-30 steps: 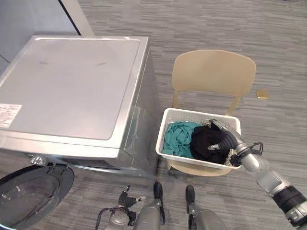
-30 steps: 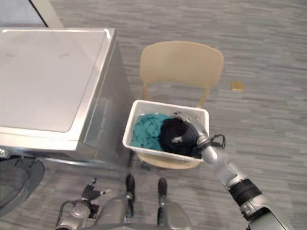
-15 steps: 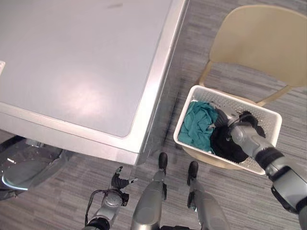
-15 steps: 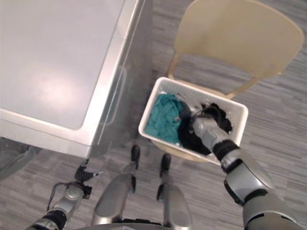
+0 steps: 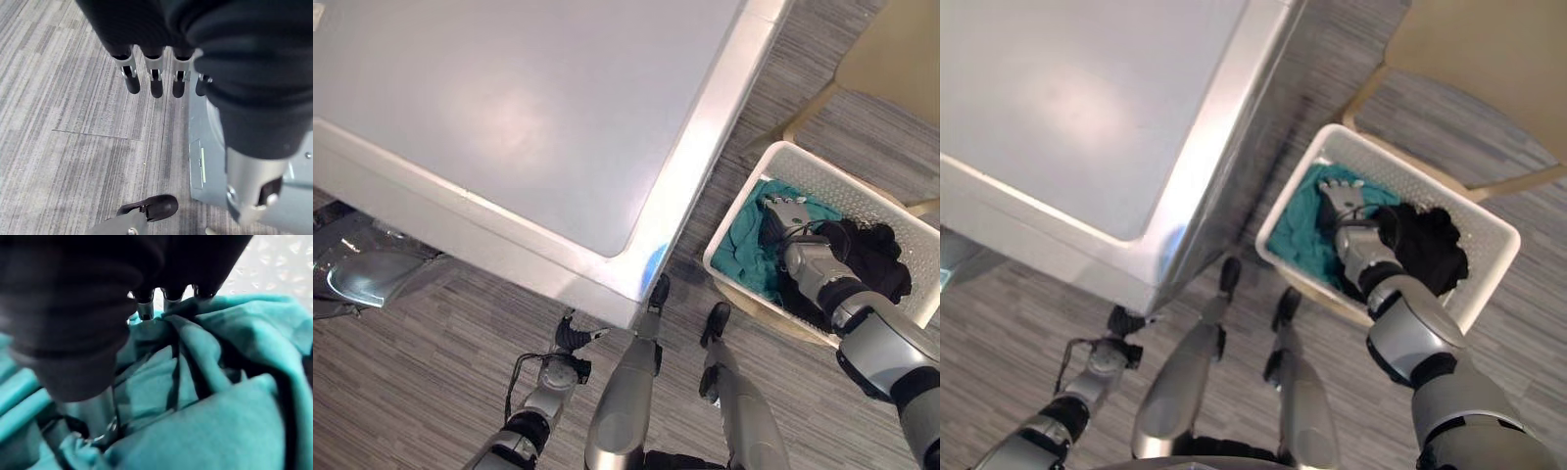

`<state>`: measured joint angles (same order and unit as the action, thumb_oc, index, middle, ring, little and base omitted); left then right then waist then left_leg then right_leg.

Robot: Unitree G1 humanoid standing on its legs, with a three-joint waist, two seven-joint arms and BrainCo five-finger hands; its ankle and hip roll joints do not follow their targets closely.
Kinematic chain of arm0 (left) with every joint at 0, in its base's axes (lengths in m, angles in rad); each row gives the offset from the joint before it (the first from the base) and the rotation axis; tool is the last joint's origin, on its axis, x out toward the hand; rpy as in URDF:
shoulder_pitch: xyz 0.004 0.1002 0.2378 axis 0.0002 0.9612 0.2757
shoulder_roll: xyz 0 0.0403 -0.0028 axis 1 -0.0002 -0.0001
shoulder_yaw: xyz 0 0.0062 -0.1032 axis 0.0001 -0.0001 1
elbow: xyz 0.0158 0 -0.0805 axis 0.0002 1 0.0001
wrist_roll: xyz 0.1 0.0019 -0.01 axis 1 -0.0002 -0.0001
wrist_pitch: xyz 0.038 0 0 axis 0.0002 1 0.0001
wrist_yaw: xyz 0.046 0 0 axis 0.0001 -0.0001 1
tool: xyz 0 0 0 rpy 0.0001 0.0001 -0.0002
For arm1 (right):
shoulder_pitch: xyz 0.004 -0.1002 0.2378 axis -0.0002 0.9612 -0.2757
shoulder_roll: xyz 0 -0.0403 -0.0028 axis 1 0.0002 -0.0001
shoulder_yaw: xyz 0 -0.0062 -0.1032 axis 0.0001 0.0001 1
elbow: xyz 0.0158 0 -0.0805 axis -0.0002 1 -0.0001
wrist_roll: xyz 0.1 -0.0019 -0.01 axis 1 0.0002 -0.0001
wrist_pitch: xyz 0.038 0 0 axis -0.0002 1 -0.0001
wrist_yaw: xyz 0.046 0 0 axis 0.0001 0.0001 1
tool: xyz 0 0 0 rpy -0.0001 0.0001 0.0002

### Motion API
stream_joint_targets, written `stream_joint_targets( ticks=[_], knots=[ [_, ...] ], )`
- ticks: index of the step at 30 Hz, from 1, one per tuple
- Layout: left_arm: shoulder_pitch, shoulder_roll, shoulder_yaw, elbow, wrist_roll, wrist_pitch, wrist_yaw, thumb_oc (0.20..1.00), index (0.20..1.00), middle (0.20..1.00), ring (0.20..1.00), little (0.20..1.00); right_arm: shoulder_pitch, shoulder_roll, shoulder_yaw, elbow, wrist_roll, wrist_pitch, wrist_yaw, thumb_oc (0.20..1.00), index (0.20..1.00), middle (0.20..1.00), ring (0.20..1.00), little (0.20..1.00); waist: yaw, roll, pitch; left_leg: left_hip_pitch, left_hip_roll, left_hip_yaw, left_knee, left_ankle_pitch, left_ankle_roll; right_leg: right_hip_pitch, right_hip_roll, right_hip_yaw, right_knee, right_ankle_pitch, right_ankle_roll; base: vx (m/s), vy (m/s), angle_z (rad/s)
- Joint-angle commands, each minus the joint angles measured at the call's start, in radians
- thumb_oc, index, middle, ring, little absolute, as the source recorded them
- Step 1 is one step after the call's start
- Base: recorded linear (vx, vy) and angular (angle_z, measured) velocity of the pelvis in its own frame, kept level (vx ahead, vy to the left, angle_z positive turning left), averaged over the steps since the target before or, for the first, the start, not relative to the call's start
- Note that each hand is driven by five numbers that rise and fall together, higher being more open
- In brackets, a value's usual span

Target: Grab the laundry basket,head to the washer,open it,put in the laundry and shut it.

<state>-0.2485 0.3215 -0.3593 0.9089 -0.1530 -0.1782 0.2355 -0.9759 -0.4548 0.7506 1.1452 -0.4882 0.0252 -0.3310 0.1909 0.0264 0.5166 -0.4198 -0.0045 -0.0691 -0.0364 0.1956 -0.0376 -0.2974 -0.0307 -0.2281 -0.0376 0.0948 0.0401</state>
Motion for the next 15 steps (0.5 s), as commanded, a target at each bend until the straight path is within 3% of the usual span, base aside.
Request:
stream_joint_targets(
  ticks=[1,4,9,15],
  knots=[
    [0.007,-0.008,-0.016,0.01,-0.013,-0.016,0.015,1.0,1.0,1.0,1.0,1.0,0.034,-0.021,0.018,-0.05,0.075,-0.021,0.019,0.2,0.2,0.2,0.2,0.2,0.0,0.011,-0.034,-0.012,-0.032,0.027,0.038,-0.059,-0.021,-0.074,-0.054,0.019,0.111,-0.082,0.068,0.0,-0.014,0.08],
    [0.013,-0.025,-0.009,0.011,-0.009,-0.005,0.007,1.0,1.0,1.0,1.0,1.0,0.089,-0.051,-0.07,-0.211,0.177,-0.045,-0.008,0.2,0.2,0.2,0.2,0.2,-0.016,0.006,-0.047,0.021,-0.034,0.024,0.0,-0.051,-0.028,-0.049,-0.056,0.013,0.097,-0.081,0.071,-0.02,-0.008,0.06],
    [0.022,-0.031,-0.002,-0.004,-0.009,-0.001,-0.001,1.0,1.0,1.0,1.0,1.0,0.134,-0.059,-0.164,-0.305,0.264,-0.067,-0.03,0.2,0.2,0.2,0.2,0.2,-0.029,-0.002,-0.065,0.046,-0.031,0.03,-0.007,-0.057,-0.027,-0.027,-0.057,0.012,0.082,-0.072,0.075,-0.02,0.005,0.01],
    [0.072,-0.031,0.045,-0.036,0.007,0.016,-0.025,1.0,1.0,1.0,1.0,1.0,0.327,-0.015,-0.387,-0.571,0.471,-0.15,-0.036,0.2,0.2,0.2,0.2,0.2,-0.06,-0.025,-0.121,0.14,-0.026,0.055,-0.014,-0.093,-0.015,0.058,-0.058,0.027,0.061,-0.07,0.082,0.02,0.022,-0.04]
  ],
)
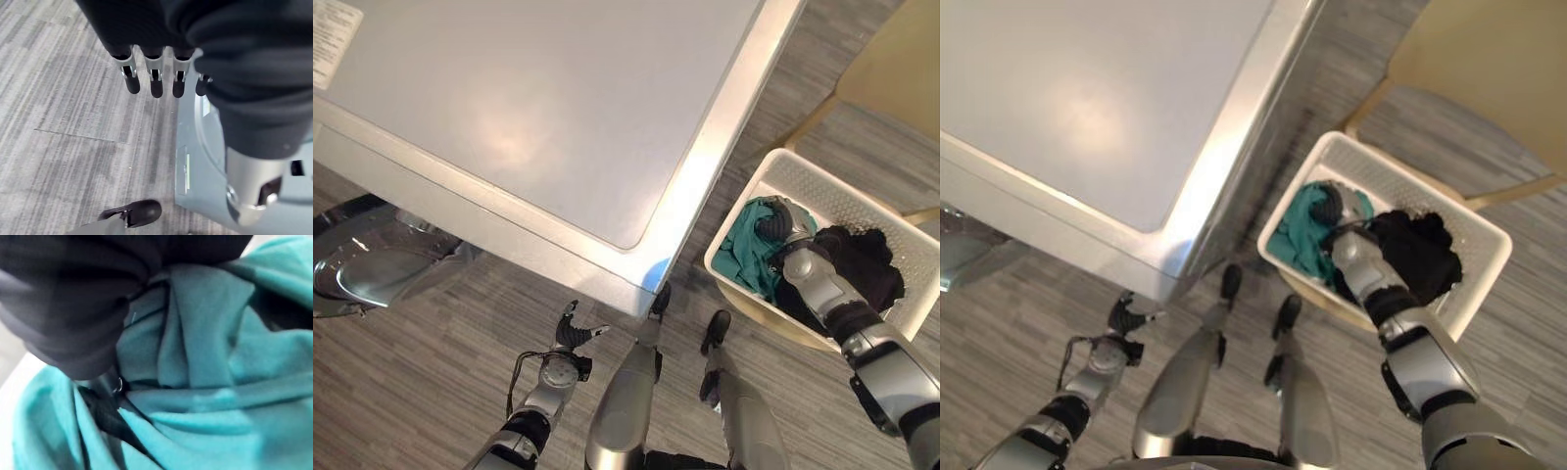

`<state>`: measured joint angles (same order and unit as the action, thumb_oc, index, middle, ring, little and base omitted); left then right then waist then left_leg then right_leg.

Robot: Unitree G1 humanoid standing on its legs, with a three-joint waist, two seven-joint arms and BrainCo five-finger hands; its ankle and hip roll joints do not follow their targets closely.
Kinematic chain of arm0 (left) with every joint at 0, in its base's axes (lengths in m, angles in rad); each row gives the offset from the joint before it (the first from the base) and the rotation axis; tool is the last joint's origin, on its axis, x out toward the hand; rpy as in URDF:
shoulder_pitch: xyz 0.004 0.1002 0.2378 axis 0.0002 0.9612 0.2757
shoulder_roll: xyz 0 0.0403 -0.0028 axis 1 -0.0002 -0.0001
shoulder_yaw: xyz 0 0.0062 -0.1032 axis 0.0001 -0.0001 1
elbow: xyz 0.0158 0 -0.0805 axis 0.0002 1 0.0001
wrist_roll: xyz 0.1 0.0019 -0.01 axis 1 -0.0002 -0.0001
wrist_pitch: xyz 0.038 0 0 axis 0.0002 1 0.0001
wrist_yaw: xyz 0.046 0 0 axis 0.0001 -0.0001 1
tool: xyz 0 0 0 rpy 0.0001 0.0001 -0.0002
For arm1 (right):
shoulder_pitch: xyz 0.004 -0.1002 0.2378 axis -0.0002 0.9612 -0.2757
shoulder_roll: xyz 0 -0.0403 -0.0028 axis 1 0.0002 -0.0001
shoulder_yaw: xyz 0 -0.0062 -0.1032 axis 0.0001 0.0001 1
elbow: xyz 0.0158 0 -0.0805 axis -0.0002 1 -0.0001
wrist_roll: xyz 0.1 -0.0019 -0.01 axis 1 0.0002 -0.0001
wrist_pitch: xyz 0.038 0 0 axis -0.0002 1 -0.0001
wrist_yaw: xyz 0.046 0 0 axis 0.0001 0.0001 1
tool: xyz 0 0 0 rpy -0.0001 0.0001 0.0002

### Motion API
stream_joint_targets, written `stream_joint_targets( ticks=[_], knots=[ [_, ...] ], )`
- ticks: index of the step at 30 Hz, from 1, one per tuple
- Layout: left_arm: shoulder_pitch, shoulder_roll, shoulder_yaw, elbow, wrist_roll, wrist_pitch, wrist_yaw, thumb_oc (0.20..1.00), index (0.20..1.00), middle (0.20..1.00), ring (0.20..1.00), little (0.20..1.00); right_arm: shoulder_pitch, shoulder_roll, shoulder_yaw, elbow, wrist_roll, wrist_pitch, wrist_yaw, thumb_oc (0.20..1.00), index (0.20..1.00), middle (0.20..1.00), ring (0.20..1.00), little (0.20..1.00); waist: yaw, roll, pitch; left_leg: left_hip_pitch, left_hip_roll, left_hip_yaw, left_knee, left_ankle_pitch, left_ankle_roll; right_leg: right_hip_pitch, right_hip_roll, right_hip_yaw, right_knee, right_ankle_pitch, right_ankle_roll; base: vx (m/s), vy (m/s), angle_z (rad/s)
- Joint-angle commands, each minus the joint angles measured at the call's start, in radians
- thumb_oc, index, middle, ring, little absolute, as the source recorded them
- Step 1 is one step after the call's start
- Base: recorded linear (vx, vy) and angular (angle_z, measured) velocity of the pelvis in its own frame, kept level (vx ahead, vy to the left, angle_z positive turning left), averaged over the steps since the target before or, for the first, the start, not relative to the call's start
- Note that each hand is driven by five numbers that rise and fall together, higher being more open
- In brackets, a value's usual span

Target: Grab the laundry basket,head to the washer,open it,put in the laundry and shut it.

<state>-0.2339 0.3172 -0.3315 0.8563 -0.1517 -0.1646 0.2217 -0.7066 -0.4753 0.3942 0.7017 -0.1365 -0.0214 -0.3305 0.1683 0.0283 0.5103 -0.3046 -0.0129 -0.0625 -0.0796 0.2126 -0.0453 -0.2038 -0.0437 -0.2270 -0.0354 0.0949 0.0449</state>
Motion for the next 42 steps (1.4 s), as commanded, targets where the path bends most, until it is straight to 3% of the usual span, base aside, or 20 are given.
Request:
stream_joint_targets(
  ticks=[1,7,12,15,18,20,23,24,25,28,30,33,34,35,36,37,38,40,42],
  knots=[
    [0.07,-0.026,0.028,0.007,0.008,0.006,-0.015,1.0,1.0,1.0,1.0,1.0,0.098,0.017,-0.052,-0.179,0.137,-0.114,-0.028,0.2,0.2,0.2,0.2,0.2,-0.043,-0.032,-0.127,0.041,-0.018,0.053,0.027,-0.117,-0.004,-0.021,-0.045,0.028,0.055,-0.071,0.079,0.06,0.032,-0.02],
    [0.187,0.006,0.127,-0.064,0.021,0.025,-0.056,1.0,1.0,1.0,1.0,1.0,0.363,0.029,-0.19,-0.535,0.253,-0.195,0.101,0.2,0.2,0.2,0.2,0.2,-0.091,-0.071,-0.221,0.152,-0.021,0.093,0.034,-0.175,0.03,0.062,-0.05,0.066,0.045,-0.071,0.093,0.08,0.058,-0.16],
    [0.249,0.026,0.172,-0.116,0.025,0.028,-0.084,1.0,1.0,1.0,1.0,1.0,0.474,0.039,-0.219,-0.71,0.336,-0.22,0.211,0.2,0.2,0.2,0.2,0.2,-0.105,-0.09,-0.245,0.199,-0.018,0.125,0.059,-0.212,0.051,0.081,-0.05,0.097,0.065,-0.071,0.101,0.01,0.078,-0.34],
    [0.253,0.04,0.18,-0.147,0.02,0.022,-0.084,1.0,1.0,1.0,1.0,1.0,0.507,0.069,-0.212,-0.79,0.384,-0.24,0.262,0.2,0.2,0.2,0.2,0.2,-0.106,-0.097,-0.215,0.192,-0.005,0.15,0.096,-0.218,0.061,0.05,-0.05,0.113,0.151,-0.063,0.118,-0.18,0.031,-0.32],
    [0.226,0.054,0.175,-0.171,0.025,0.016,-0.077,1.0,1.0,1.0,1.0,1.0,0.529,0.098,-0.213,-0.835,0.419,-0.262,0.279,0.2,0.2,0.2,0.2,0.2,-0.108,-0.08,-0.191,0.14,0.018,0.136,0.138,-0.192,0.066,0.023,-0.034,0.131,0.283,-0.117,0.11,-0.3,-0.029,-0.39],
    [0.228,0.054,0.176,-0.172,0.032,0.013,-0.079,1.0,1.0,1.0,1.0,1.0,0.544,0.102,-0.219,-0.851,0.415,-0.268,0.29,0.2,0.2,0.2,0.2,0.2,-0.102,-0.072,-0.208,0.119,0.023,0.126,0.13,-0.172,0.065,0.051,-0.024,0.138,0.334,-0.159,0.092,-0.21,-0.052,0.12],
    [0.252,0.055,0.18,-0.197,0.046,0.005,-0.086,1.0,1.0,1.0,1.0,1.0,0.591,0.099,-0.243,-0.872,0.394,-0.268,0.3,0.2,0.2,0.2,0.2,0.2,-0.073,-0.07,-0.264,0.076,0.017,0.096,0.116,-0.129,0.062,0.132,0.015,0.202,0.395,-0.204,0.082,-0.24,-0.153,0.57],
    [0.267,0.055,0.165,-0.261,0.05,-0.004,-0.083,1.0,1.0,1.0,1.0,1.0,0.575,0.095,-0.242,-0.854,0.367,-0.27,0.275,0.2,0.2,0.2,0.2,0.2,-0.03,-0.07,-0.276,0.014,0.006,0.074,0.105,-0.06,0.026,0.213,0.056,0.239,0.275,-0.282,0.041,-0.29,-0.191,0.4],
    [0.267,0.055,0.165,-0.261,0.05,-0.003,-0.083,1.0,1.0,1.0,1.0,1.0,0.574,0.095,-0.242,-0.853,0.367,-0.271,0.275,0.2,0.2,0.2,0.2,0.2,-0.031,-0.07,-0.277,0.013,0.007,0.074,0.104,-0.059,0.026,0.214,0.057,0.239,0.272,-0.28,0.04,-0.34,-0.218,0.31],
    [0.278,0.046,0.145,-0.338,0.036,-0.017,-0.089,1.0,1.0,1.0,1.0,1.0,0.553,0.078,-0.249,-0.831,0.364,-0.27,0.246,0.2,0.2,0.2,0.2,0.2,-0.018,-0.038,-0.267,-0.031,0.002,0.047,0.052,0.02,-0.026,0.234,0.12,0.271,0.151,-0.298,-0.008,-0.28,-0.17,0.34],
    [0.274,0.043,0.14,-0.357,0.032,-0.02,-0.092,1.0,1.0,1.0,1.0,1.0,0.547,0.067,-0.253,-0.828,0.364,-0.268,0.24,0.2,0.2,0.2,0.2,0.2,-0.022,-0.025,-0.256,-0.041,0.0,0.048,0.041,0.029,-0.043,0.224,0.123,0.258,0.144,-0.285,-0.012,-0.28,-0.043,0.89],
    [0.27,0.069,0.109,-0.498,0.05,-0.052,-0.129,1.0,1.0,1.0,1.0,1.0,0.543,0.025,-0.253,-0.848,0.359,-0.26,0.249,0.2,0.2,0.2,0.2,0.2,-0.06,-0.034,-0.242,-0.011,-0.012,0.095,0.153,-0.089,-0.006,0.188,0.064,0.171,0.111,-0.236,0.003,-0.33,-0.003,0.89],
    [0.27,0.069,0.109,-0.499,0.05,-0.052,-0.13,1.0,1.0,1.0,1.0,1.0,0.543,0.025,-0.253,-0.848,0.359,-0.26,0.249,0.2,0.2,0.2,0.2,0.2,-0.061,-0.032,-0.243,-0.015,-0.011,0.094,0.156,-0.088,-0.006,0.187,0.066,0.17,0.109,-0.233,0.002,-0.22,0.003,1.22],
    [0.259,0.095,0.091,-0.567,0.067,-0.072,-0.147,1.0,1.0,1.0,1.0,1.0,0.55,0.015,-0.248,-0.862,0.359,-0.261,0.265,0.2,0.2,0.2,0.2,0.2,-0.08,-0.055,-0.256,0.03,-0.014,0.097,0.222,-0.175,0.01,0.174,0.027,0.13,0.092,-0.207,0.013,-0.14,0.003,1.25],
    [0.259,0.096,0.091,-0.568,0.067,-0.072,-0.147,1.0,1.0,1.0,1.0,1.0,0.55,0.015,-0.248,-0.862,0.359,-0.261,0.265,0.2,0.2,0.2,0.2,0.2,-0.082,-0.054,-0.257,0.027,-0.014,0.095,0.223,-0.174,0.01,0.173,0.028,0.128,0.09,-0.204,0.013,-0.21,0.025,0.68],
    [0.232,0.118,0.069,-0.631,0.069,-0.087,-0.163,1.0,1.0,1.0,1.0,1.0,0.543,0.01,-0.239,-0.867,0.36,-0.264,0.278,0.2,0.2,0.2,0.2,0.2,-0.102,-0.07,-0.268,0.068,-0.004,0.109,0.279,-0.237,0.012,0.166,0.002,0.093,0.069,-0.187,0.017,-0.13,0.057,0.86],
    [0.205,0.127,0.048,-0.663,0.067,-0.096,-0.172,1.0,1.0,1.0,1.0,1.0,0.531,0.012,-0.228,-0.865,0.362,-0.262,0.283,0.2,0.2,0.2,0.2,0.2,-0.117,-0.074,-0.278,0.103,0.017,0.132,0.289,-0.265,0.011,0.161,-0.014,0.068,0.061,-0.178,0.019,-0.14,0.084,0.74],
    [0.17,0.131,0.007,-0.699,0.066,-0.104,-0.18,1.0,1.0,1.0,1.0,1.0,0.509,0.02,-0.205,-0.864,0.366,-0.259,0.289,0.2,0.2,0.2,0.2,0.2,-0.143,-0.063,-0.305,0.183,0.045,0.161,0.228,-0.266,0.005,0.163,-0.016,0.039,0.039,-0.169,0.026,-0.03,0.132,0.88],
    [0.144,0.132,-0.021,-0.734,0.059,-0.115,-0.204,1.0,1.0,1.0,1.0,1.0,0.487,0.024,-0.184,-0.864,0.363,-0.258,0.297,0.2,0.2,0.2,0.2,0.2,-0.149,-0.058,-0.33,0.214,0.039,0.155,0.129,-0.255,0.004,0.168,-0.015,0.026,0.025,-0.154,0.037,0.0,0.139,0.68]
  ],
)
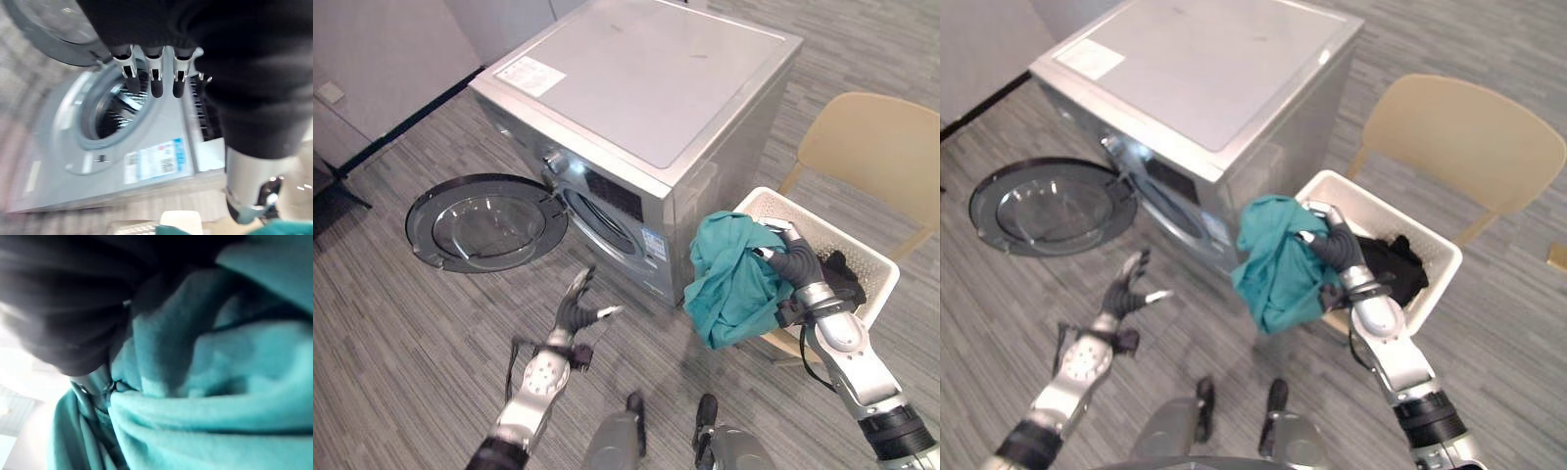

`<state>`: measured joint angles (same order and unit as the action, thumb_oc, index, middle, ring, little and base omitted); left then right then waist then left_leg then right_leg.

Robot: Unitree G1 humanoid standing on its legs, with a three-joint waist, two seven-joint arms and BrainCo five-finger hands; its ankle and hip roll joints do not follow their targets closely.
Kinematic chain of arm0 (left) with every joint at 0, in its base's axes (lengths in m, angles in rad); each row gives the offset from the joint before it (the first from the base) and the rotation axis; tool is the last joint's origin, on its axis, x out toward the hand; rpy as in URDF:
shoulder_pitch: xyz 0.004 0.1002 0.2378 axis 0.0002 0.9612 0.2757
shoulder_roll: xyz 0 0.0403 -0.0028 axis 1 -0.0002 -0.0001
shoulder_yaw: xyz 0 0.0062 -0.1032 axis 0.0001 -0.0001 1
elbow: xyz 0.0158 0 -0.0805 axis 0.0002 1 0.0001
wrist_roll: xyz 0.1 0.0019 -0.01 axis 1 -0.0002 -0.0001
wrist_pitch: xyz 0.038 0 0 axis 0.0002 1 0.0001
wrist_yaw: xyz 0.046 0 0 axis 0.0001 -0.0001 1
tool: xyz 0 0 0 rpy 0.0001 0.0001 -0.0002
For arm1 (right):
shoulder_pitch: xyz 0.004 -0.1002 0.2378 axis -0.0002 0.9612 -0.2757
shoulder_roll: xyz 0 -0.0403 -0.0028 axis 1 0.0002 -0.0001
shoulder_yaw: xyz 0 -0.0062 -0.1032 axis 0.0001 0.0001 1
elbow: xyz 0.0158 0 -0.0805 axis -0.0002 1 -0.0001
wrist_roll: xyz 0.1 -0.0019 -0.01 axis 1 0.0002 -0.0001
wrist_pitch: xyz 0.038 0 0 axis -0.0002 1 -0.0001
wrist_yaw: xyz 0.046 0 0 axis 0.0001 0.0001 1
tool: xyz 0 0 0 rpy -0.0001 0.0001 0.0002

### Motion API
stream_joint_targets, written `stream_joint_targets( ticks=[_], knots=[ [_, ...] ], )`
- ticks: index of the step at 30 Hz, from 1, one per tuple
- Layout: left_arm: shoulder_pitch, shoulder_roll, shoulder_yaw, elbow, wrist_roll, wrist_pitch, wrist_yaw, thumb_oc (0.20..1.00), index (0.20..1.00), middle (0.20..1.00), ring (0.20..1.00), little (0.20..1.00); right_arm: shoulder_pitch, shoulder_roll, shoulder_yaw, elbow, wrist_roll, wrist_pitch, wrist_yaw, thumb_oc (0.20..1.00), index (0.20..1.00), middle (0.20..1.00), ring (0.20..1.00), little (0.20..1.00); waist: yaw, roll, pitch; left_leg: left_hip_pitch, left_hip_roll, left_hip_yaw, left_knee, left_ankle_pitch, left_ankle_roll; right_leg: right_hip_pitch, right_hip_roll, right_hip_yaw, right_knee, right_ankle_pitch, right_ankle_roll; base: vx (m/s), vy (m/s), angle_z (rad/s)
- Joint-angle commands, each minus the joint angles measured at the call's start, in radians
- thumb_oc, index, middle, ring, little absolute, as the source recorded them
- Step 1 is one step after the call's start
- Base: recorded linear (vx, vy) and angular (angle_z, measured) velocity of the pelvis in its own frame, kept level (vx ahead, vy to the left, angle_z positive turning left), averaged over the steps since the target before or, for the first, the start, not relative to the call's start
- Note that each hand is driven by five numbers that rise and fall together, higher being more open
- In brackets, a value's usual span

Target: Grab the laundry basket,head to the washer,open it,put in the laundry and shut it.

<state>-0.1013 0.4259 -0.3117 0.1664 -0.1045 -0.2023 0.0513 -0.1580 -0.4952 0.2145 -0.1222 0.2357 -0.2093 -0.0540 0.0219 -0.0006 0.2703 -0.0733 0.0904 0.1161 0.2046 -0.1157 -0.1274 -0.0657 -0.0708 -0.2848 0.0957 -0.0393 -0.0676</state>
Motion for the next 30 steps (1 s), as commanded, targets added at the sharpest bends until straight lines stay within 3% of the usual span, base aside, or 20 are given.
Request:
stream_joint_targets(
  ticks=[1,9,15,16,19,20,21,30],
  knots=[
    [-0.004,0.024,-0.058,-0.052,0.011,-0.085,-0.041,1.0,1.0,1.0,1.0,1.0,-0.076,0.047,0.01,-0.036,-0.007,-0.065,0.028,0.2,0.2,0.2,0.2,0.2,-0.004,-0.031,-0.097,-0.009,-0.072,-0.032,-0.181,0.077,0.087,0.033,0.011,0.082,-0.114,-0.014,0.152,0.0,0.185,0.32],
    [-0.211,0.069,-0.246,-0.093,0.091,-0.095,-0.085,1.0,1.0,1.0,1.0,1.0,-0.24,0.139,0.187,0.078,0.082,-0.022,0.072,0.2,0.2,0.2,0.2,0.2,0.018,-0.056,-0.149,0.076,-0.095,-0.033,-0.272,0.087,0.101,0.075,-0.001,0.076,-0.107,-0.01,0.174,0.01,0.099,0.14],
    [-0.333,0.007,-0.314,0.019,0.238,-0.074,-0.015,1.0,1.0,1.0,1.0,1.0,-0.269,0.227,0.268,0.099,0.152,-0.013,0.082,0.2,0.2,0.2,0.2,0.2,0.016,-0.059,-0.165,0.116,-0.096,-0.02,-0.282,0.079,0.107,0.099,-0.003,0.085,-0.106,-0.009,0.18,0.03,0.029,-0.04],
    [-0.354,-0.012,-0.323,0.045,0.27,-0.069,0.018,0.2,0.2,0.2,0.2,0.2,-0.258,0.249,0.293,0.097,0.185,-0.011,0.09,0.2,0.2,0.2,0.2,0.2,0.013,-0.056,-0.169,0.126,-0.095,-0.015,-0.285,0.077,0.107,0.106,-0.003,0.088,-0.107,-0.011,0.181,0.02,0.02,-0.14],
    [-0.353,-0.023,-0.31,0.054,0.28,-0.063,0.047,0.2,0.2,0.2,0.2,0.2,-0.242,0.262,0.314,0.095,0.212,-0.009,0.096,0.2,0.2,0.2,0.2,0.2,0.012,-0.054,-0.169,0.132,-0.095,-0.014,-0.286,0.077,0.108,0.11,-0.002,0.09,-0.11,-0.01,0.181,0.01,0.0,-0.09],
    [-0.353,-0.023,-0.309,0.054,0.28,-0.063,0.047,0.2,0.2,0.2,0.2,0.2,-0.242,0.261,0.315,0.095,0.212,-0.009,0.096,0.523,0.523,0.523,0.523,0.523,0.012,-0.054,-0.169,0.133,-0.094,-0.014,-0.287,0.077,0.108,0.111,-0.002,0.09,-0.11,-0.01,0.181,0.0,0.0,0.0],
    [-0.327,-0.029,-0.28,0.051,0.264,-0.058,0.064,0.2,0.2,0.2,0.2,0.2,-0.221,0.259,0.322,0.089,0.229,0.0,0.106,1.0,1.0,1.0,1.0,1.0,0.013,-0.053,-0.172,0.138,-0.093,-0.013,-0.288,0.078,0.107,0.117,-0.002,0.09,-0.113,-0.009,0.18,0.02,-0.036,-0.03],
    [-0.131,-0.017,-0.098,0.014,0.149,-0.045,0.097,0.2,0.2,0.2,0.2,0.2,-0.112,0.139,0.23,0.019,0.097,0.015,0.094,1.0,1.0,1.0,1.0,1.0,0.014,-0.05,-0.186,0.155,-0.087,-0.017,-0.292,0.082,0.102,0.139,0.003,0.086,-0.133,-0.006,0.176,0.01,-0.033,-0.01]
  ],
)
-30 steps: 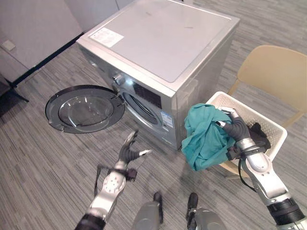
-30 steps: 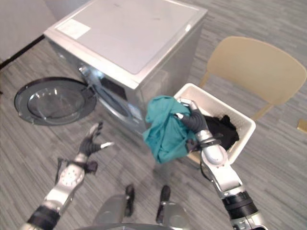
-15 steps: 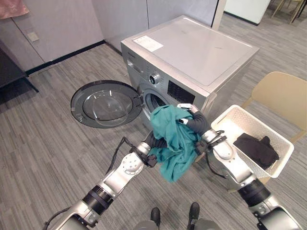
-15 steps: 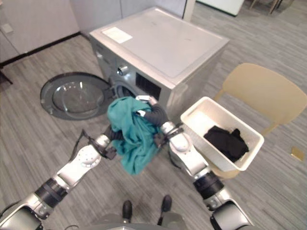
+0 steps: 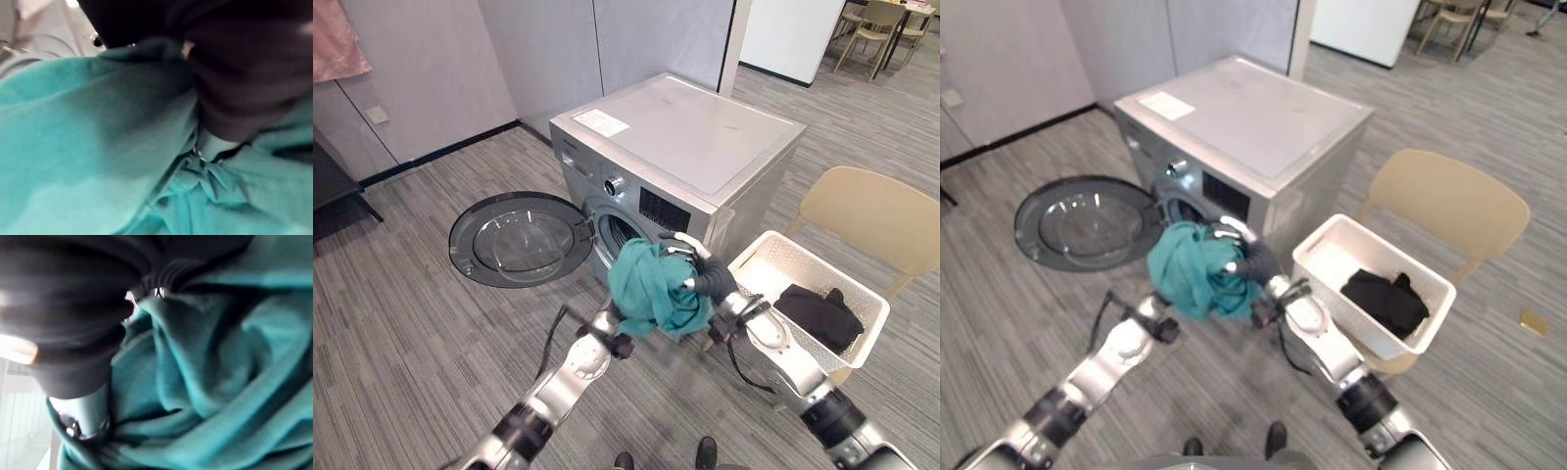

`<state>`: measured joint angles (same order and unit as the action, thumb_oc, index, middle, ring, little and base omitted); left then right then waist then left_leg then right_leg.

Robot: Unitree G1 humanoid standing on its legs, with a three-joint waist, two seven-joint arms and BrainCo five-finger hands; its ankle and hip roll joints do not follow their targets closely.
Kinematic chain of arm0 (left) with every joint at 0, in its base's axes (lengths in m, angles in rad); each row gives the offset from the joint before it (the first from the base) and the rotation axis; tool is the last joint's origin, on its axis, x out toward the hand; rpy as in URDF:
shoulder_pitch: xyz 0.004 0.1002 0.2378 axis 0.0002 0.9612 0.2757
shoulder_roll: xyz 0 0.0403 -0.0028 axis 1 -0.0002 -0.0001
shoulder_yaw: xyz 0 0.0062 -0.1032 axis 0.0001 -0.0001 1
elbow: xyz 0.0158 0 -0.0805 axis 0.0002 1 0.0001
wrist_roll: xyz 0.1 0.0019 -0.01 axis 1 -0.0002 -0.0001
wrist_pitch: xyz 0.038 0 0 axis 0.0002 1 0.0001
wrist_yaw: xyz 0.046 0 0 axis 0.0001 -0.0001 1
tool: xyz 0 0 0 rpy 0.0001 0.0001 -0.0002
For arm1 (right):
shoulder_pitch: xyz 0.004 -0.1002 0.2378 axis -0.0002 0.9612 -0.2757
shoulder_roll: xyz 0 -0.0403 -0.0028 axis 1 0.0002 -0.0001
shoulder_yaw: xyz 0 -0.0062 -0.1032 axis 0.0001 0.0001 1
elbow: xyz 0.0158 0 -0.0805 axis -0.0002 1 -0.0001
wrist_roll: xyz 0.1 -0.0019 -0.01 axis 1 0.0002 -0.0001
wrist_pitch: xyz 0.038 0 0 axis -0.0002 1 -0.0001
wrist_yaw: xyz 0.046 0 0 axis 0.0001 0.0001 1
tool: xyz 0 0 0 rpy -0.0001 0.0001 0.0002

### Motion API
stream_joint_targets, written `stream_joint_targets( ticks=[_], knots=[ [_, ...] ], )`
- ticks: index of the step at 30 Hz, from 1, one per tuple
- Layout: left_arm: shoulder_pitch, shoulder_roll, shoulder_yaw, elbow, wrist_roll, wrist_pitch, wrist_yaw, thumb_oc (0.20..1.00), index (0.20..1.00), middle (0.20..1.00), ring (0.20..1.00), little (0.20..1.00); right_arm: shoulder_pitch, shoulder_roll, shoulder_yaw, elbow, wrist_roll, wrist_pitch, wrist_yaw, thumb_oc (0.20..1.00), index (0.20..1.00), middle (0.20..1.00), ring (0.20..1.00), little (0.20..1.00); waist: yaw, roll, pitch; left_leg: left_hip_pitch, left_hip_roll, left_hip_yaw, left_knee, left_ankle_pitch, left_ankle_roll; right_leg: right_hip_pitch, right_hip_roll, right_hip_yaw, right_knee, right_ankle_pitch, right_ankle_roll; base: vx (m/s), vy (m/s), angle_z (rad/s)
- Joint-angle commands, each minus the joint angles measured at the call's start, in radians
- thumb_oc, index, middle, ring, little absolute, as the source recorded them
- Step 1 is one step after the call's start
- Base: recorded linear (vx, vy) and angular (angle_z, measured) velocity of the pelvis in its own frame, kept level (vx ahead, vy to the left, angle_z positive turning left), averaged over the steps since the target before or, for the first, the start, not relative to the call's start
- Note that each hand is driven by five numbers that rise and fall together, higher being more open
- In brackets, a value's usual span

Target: Grab the laundry basket,head to the washer,open it,put in the laundry and shut it.

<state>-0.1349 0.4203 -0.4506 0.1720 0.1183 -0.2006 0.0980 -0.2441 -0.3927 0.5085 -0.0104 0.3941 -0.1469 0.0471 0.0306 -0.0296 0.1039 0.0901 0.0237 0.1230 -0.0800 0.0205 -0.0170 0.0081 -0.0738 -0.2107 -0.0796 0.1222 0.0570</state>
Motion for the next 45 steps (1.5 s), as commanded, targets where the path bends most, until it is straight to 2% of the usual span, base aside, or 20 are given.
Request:
stream_joint_targets(
  ticks=[1,3,6,9,12,17,19,22,25,26,27,30,31,34,38,39,41,42,43,45],
  knots=[
    [-0.017,0.005,0.121,-0.002,-0.095,-0.046,0.054,0.2,0.2,0.2,0.2,0.2,0.038,-0.033,-0.159,-0.135,-0.197,-0.061,-0.034,1.0,1.0,1.0,1.0,1.0,0.002,-0.018,-0.021,-0.007,-0.018,-0.022,-0.007,-0.052,-0.01,0.068,0.008,0.011,0.038,-0.165,0.052,0.02,-0.058,0.0],
    [0.014,0.01,0.151,-0.009,-0.1,-0.049,0.053,0.2,0.2,0.2,0.2,0.2,0.068,-0.055,-0.195,-0.146,-0.237,-0.068,-0.046,1.0,1.0,1.0,1.0,1.0,0.0,-0.016,-0.022,-0.006,-0.017,-0.022,-0.007,-0.051,-0.01,0.069,0.008,0.012,0.038,-0.164,0.052,0.01,-0.044,-0.01],
    [0.132,0.022,0.257,-0.022,-0.131,-0.049,0.032,0.2,0.2,0.2,0.2,0.2,0.207,-0.104,-0.316,-0.147,-0.306,-0.067,-0.048,1.0,1.0,1.0,1.0,1.0,-0.009,-0.01,-0.023,-0.004,-0.012,-0.021,-0.007,-0.05,-0.01,0.071,0.013,0.016,0.033,-0.164,0.051,0.01,-0.045,-0.07],
    [0.171,0.022,0.287,-0.02,-0.139,-0.046,0.019,0.2,0.2,0.2,0.2,0.2,0.255,-0.11,-0.348,-0.133,-0.313,-0.064,-0.04,1.0,1.0,1.0,1.0,1.0,-0.011,-0.008,-0.024,-0.001,-0.012,-0.02,-0.007,-0.05,-0.011,0.072,0.016,0.018,0.034,-0.166,0.05,0.01,-0.04,-0.04],
    [0.263,0.023,0.374,0.027,-0.145,-0.032,-0.01,0.2,0.2,0.2,0.2,0.2,0.361,-0.118,-0.417,-0.027,-0.368,-0.048,-0.029,1.0,1.0,1.0,1.0,1.0,-0.012,-0.007,-0.013,-0.001,-0.006,-0.026,0.008,-0.052,-0.012,0.071,0.022,0.024,0.039,-0.173,0.043,-0.01,-0.066,-0.04],
    [0.327,-0.023,0.446,0.159,-0.189,0.002,-0.027,0.2,0.2,0.2,0.2,0.2,0.401,-0.126,-0.443,0.148,-0.443,-0.026,-0.038,1.0,1.0,1.0,1.0,1.0,-0.001,-0.008,0.028,-0.055,-0.001,-0.038,0.076,-0.057,-0.015,0.057,0.024,0.014,0.044,-0.176,0.032,-0.06,-0.051,-0.02],
    [0.319,-0.047,0.451,0.247,-0.214,0.016,-0.024,0.2,0.2,0.2,0.2,0.2,0.387,-0.113,-0.423,0.242,-0.46,-0.021,-0.051,1.0,1.0,1.0,1.0,1.0,0.007,-0.013,0.059,-0.099,-0.003,-0.043,0.11,-0.052,-0.019,0.043,0.017,-0.009,0.048,-0.174,0.029,-0.13,-0.035,0.09],
    [0.302,-0.05,0.443,0.283,-0.217,0.023,-0.018,0.2,0.2,0.2,0.2,0.2,0.371,-0.11,-0.411,0.302,-0.473,-0.016,-0.07,1.0,1.0,1.0,1.0,1.0,0.015,-0.017,0.092,-0.156,-0.003,-0.036,0.152,-0.044,-0.028,0.024,0.002,-0.044,0.053,-0.172,0.029,-0.13,-0.007,0.32],
    [0.285,-0.052,0.424,0.314,-0.209,0.033,-0.012,0.2,0.2,0.2,0.2,0.2,0.351,-0.102,-0.391,0.377,-0.486,0.0,-0.104,1.0,1.0,1.0,1.0,1.0,0.014,-0.015,0.116,-0.209,0.025,0.08,0.191,-0.051,-0.027,-0.004,-0.031,-0.14,0.057,-0.167,0.035,-0.12,0.029,0.72],
    [0.285,-0.052,0.424,0.314,-0.209,0.033,-0.012,0.2,0.2,0.2,0.2,0.2,0.35,-0.102,-0.39,0.377,-0.486,-0.001,-0.104,1.0,1.0,1.0,1.0,1.0,0.013,-0.015,0.116,-0.211,0.025,0.08,0.192,-0.052,-0.027,-0.005,-0.031,-0.14,0.057,-0.167,0.035,0.04,0.03,1.12],
    [0.287,-0.052,0.422,0.313,-0.207,0.036,-0.013,0.2,0.2,0.2,0.2,0.2,0.35,-0.099,-0.384,0.389,-0.491,0.007,-0.108,1.0,1.0,1.0,1.0,1.0,0.01,-0.012,0.115,-0.2,0.039,0.113,0.195,-0.078,-0.032,0.004,-0.034,-0.151,0.057,-0.18,0.043,0.06,0.046,1.04],
    [0.276,-0.045,0.418,0.311,-0.203,0.04,-0.014,0.2,0.2,0.2,0.2,0.2,0.349,-0.082,-0.371,0.42,-0.487,0.02,-0.114,1.0,1.0,1.0,1.0,1.0,-0.011,-0.014,0.119,-0.194,0.078,0.269,0.217,-0.095,-0.031,-0.004,-0.068,-0.226,0.06,-0.166,0.049,0.0,0.103,0.76],
    [0.273,-0.044,0.416,0.31,-0.201,0.038,-0.015,0.2,0.2,0.2,0.2,0.2,0.347,-0.074,-0.367,0.429,-0.489,0.021,-0.116,1.0,1.0,1.0,1.0,1.0,-0.016,-0.011,0.119,-0.184,0.084,0.296,0.209,-0.099,-0.031,-0.007,-0.075,-0.247,0.062,-0.163,0.051,0.04,0.162,1.2],
    [0.28,-0.046,0.411,0.311,-0.192,0.039,-0.017,0.2,0.2,0.2,0.2,0.2,0.336,-0.066,-0.343,0.438,-0.506,0.035,-0.111,1.0,1.0,1.0,1.0,1.0,-0.007,-0.017,0.116,-0.196,0.077,0.283,0.222,-0.105,-0.022,0.016,-0.089,-0.268,0.066,-0.163,0.059,0.15,0.19,0.84],
    [0.271,-0.033,0.412,0.304,-0.18,0.045,-0.012,0.2,0.2,0.2,0.2,0.2,0.321,-0.037,-0.316,0.446,-0.512,0.038,-0.109,1.0,1.0,1.0,1.0,1.0,0.015,-0.039,0.112,-0.199,0.037,0.236,0.204,-0.129,0.012,0.021,-0.111,-0.248,0.14,-0.198,0.066,0.17,0.183,0.36],
    [0.257,-0.03,0.405,0.303,-0.185,0.046,-0.009,0.2,0.2,0.2,0.2,0.2,0.316,-0.03,-0.314,0.44,-0.508,0.039,-0.107,1.0,1.0,1.0,1.0,1.0,0.007,-0.042,0.115,-0.192,0.021,0.212,0.196,-0.137,0.023,0.0,-0.109,-0.204,0.187,-0.211,0.063,0.22,0.154,0.34],
    [0.216,-0.022,0.392,0.307,-0.196,0.041,0.007,0.2,0.2,0.2,0.2,0.2,0.3,-0.029,-0.311,0.437,-0.501,0.038,-0.113,1.0,1.0,1.0,1.0,1.0,-0.025,-0.044,0.119,-0.174,-0.012,0.154,0.174,-0.153,0.037,-0.066,-0.059,-0.029,0.25,-0.238,0.068,0.2,0.168,1.0],
    [0.202,-0.019,0.388,0.308,-0.194,0.04,0.01,0.2,0.2,0.2,0.2,0.2,0.292,-0.031,-0.307,0.44,-0.5,0.037,-0.115,1.0,1.0,1.0,1.0,1.0,-0.036,-0.04,0.125,-0.175,-0.017,0.15,0.164,-0.133,0.045,-0.105,-0.035,0.019,0.268,-0.22,0.058,0.16,0.149,1.49],
    [0.192,-0.018,0.384,0.31,-0.195,0.038,0.012,0.2,0.2,0.2,0.2,0.2,0.288,-0.034,-0.304,0.437,-0.5,0.036,-0.115,1.0,1.0,1.0,1.0,1.0,-0.042,-0.034,0.13,-0.164,-0.022,0.132,0.156,-0.136,0.048,-0.14,-0.02,0.052,0.293,-0.216,0.054,0.17,0.101,1.13],
    [0.185,-0.015,0.372,0.298,-0.188,0.035,0.008,0.2,0.2,0.2,0.2,0.2,0.291,-0.041,-0.305,0.425,-0.501,0.035,-0.112,1.0,1.0,1.0,1.0,1.0,-0.053,-0.027,0.145,-0.131,-0.032,0.099,0.144,-0.144,0.054,-0.187,-0.007,0.062,0.31,-0.202,0.046,0.19,0.058,0.33]
  ],
)
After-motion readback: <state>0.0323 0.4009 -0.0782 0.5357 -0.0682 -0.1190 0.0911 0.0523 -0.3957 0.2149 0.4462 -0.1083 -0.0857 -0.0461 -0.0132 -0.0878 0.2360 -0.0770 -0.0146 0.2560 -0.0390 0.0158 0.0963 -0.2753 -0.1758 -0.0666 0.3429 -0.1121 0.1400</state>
